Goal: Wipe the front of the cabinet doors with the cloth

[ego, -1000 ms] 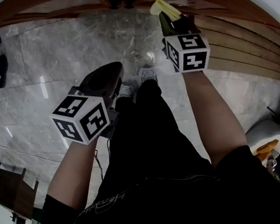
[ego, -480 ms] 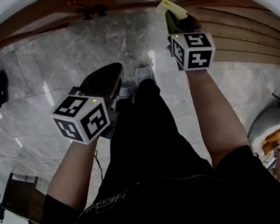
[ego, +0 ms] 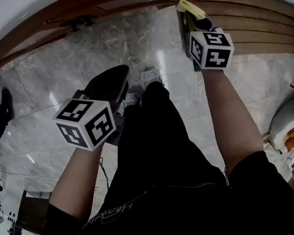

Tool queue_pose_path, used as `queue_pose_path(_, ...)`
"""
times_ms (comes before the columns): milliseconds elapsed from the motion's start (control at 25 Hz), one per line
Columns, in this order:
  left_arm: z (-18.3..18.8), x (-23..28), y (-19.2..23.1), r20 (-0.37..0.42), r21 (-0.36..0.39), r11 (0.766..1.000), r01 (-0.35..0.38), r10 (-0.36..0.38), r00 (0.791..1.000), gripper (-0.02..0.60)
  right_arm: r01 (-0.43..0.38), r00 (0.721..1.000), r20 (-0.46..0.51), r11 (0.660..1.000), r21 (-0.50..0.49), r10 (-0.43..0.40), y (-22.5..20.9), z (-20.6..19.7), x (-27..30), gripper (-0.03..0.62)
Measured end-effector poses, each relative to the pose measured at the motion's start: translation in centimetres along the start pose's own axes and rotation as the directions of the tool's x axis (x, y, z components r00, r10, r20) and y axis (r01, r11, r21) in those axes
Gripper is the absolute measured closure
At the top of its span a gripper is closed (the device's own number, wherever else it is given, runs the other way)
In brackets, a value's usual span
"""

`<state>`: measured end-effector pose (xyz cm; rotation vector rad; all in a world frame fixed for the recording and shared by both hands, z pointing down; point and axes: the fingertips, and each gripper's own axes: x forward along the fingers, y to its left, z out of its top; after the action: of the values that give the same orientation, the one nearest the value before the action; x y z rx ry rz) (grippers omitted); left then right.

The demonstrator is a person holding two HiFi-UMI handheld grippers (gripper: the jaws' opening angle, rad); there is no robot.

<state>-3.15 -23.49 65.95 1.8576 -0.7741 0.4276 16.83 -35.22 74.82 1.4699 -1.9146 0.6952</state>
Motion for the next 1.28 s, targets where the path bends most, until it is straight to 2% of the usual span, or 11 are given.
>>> queue_pose_path(200,-0.4,-0.1,-0.7,-0.022,0.03,0.999,0.019,-0.018,1.0,0.575,0.031,0.999,0.013,0.999,0.033,-0.032,-0.9,-0.5,-1.6,0.554)
queue_pose_path(360,-0.6,-1.7,-1.2,-0.018,0.053,0.998,0.04,-0.039,0.999,0.575,-0.002,0.997,0.073,0.999,0.04,-0.001,1.5,1.6,-4.2,0.554)
queue_pose_path(520,-0.2,-2.8,-2.4,0.008,0.092,0.994,0.067,-0.068,0.998,0.575,-0.086,0.987,0.133,0.996,-0.032,0.089,4.3,4.0,-8.1,0.554)
queue_pose_path(600,0.3,-3.5,-3.6,0.029,0.109,0.991,0.071,-0.074,0.997,0.575,-0.159,0.976,0.146,0.987,-0.022,0.161,5.4,4.7,-11.1,0.554)
queue_pose_path(760,1.0,-6.9,-6.8,0.063,0.141,0.987,0.082,-0.091,0.994,0.575,-0.334,0.933,0.162,0.94,0.069,0.32,9.1,6.0,-19.7,0.554)
queue_pose_path(920,2.4,-12.4,-11.3,0.124,0.204,0.973,0.108,-0.135,0.983,0.575,-0.482,0.869,0.232,0.854,0.197,0.437,13.3,8.2,-28.8,0.554)
queue_pose_path(960,2.7,-13.8,-12.5,0.136,0.219,0.969,0.118,-0.15,0.979,0.575,-0.505,0.856,0.242,0.84,0.199,0.457,14.2,8.7,-30.8,0.554)
queue_pose_path(1080,2.2,-17.9,-15.6,0.153,0.254,0.959,0.128,-0.171,0.973,0.575,-0.533,0.841,0.212,0.831,0.162,0.498,16.6,8.9,-36.1,0.554)
queue_pose_path(1280,-1.2,-23.4,-21.5,0.217,0.297,0.948,0.118,-0.187,0.958,0.575,-0.616,0.776,0.208,0.787,0.044,0.596,19.5,7.4,-43.9,0.554)
